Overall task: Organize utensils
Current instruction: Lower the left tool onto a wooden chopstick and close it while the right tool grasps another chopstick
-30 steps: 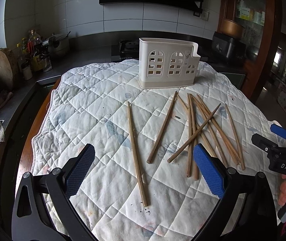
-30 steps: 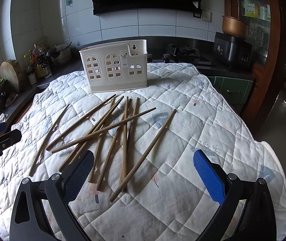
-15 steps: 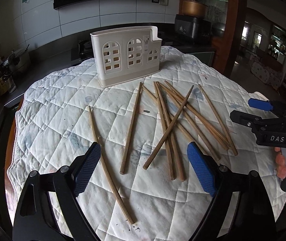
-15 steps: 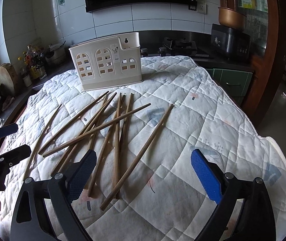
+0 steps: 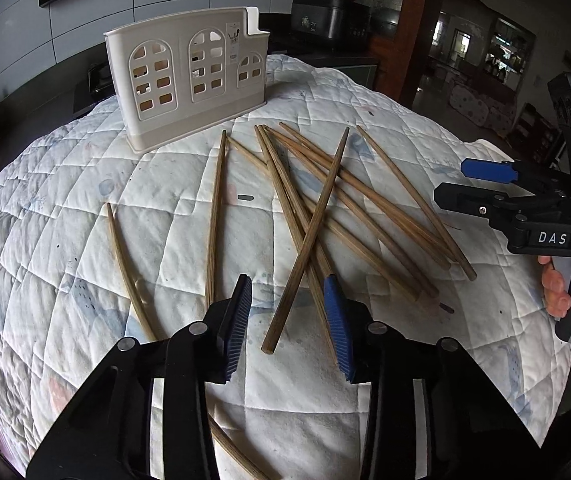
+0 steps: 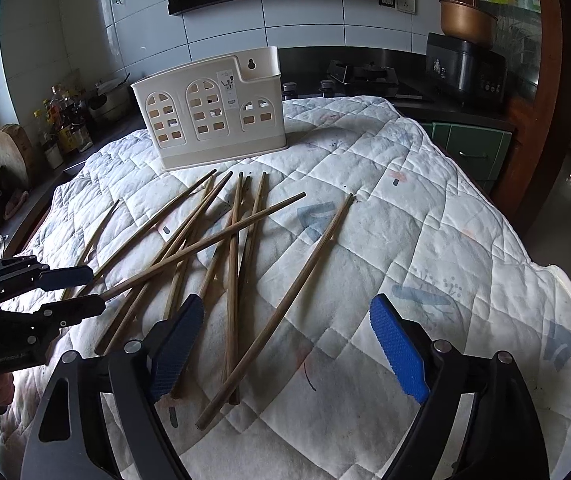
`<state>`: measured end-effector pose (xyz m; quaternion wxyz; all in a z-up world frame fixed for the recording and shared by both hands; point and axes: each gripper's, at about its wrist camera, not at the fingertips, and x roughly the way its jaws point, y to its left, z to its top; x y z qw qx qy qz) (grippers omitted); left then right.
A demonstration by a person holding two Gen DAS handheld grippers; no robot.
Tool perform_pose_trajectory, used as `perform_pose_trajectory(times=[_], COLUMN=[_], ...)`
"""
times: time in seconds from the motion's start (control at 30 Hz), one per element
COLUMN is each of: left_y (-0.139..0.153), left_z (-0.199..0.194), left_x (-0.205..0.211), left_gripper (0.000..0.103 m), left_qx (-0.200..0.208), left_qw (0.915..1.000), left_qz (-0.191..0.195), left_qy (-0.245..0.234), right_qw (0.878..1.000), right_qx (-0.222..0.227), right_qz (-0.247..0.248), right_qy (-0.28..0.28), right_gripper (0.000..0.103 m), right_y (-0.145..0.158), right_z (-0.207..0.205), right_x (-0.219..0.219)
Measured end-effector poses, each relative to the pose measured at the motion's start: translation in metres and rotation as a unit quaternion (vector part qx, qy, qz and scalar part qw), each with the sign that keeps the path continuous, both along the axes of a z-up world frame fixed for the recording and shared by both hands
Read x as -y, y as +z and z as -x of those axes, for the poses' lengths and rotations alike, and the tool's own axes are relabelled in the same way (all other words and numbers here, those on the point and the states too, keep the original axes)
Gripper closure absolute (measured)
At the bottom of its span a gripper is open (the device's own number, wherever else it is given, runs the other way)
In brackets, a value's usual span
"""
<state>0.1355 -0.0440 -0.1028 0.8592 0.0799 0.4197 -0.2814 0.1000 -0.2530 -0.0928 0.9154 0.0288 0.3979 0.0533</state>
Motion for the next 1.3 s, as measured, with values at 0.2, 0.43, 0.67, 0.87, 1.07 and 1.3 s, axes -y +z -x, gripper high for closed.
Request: perform_pose_trajectory(times=[0.2,0.43,0.67,0.87,1.07,1.3], left_y=[-0.008,-0.013,-0.017,-0.012,0.001,0.018], left_z=[-0.004,-0.008,-0.011,-0.004,0.002,0.009], left_x=[0.0,-0.001,0.001,0.007,0.006,0.0], left_gripper=[0.081,0.087,0.091,0.097,0.097,0.097], left_qx=[-0.01,-0.013,-0.018,-0.003,0.021,0.043], left_qw=[0.9999,0.9996,0.9994,0.9996,0.9997,0.9987], left_qz=[0.0,0.008,0.01,0.0,0.002,0.026], left_qy=[-0.012,-0.022,-0.029,-0.027,-0.01,-0.002], right_qw=[1.0,1.0,1.0,1.0,0.999,0.998], right_qx=[-0.004,-0.007,-0.013,-0.021,-0.038,-0.052], right_qz=[-0.002,0.001,0.002,-0.008,-0.035,-0.036], right_qy=[0.003,0.003,0.003,0.0,-0.01,-0.026], right_gripper=[0.024,0.025,0.027,0.037,0.053,0.072], right_y=[-0.001,-0.002,-0.006,-0.009,-0.015,-0.022], right_z=[-0.004,-0.005,-0.008,-0.01,-0.012,-0.015], right_x=[-0.005,-0.009,-0.011,-0.01,-0.005,-0.012])
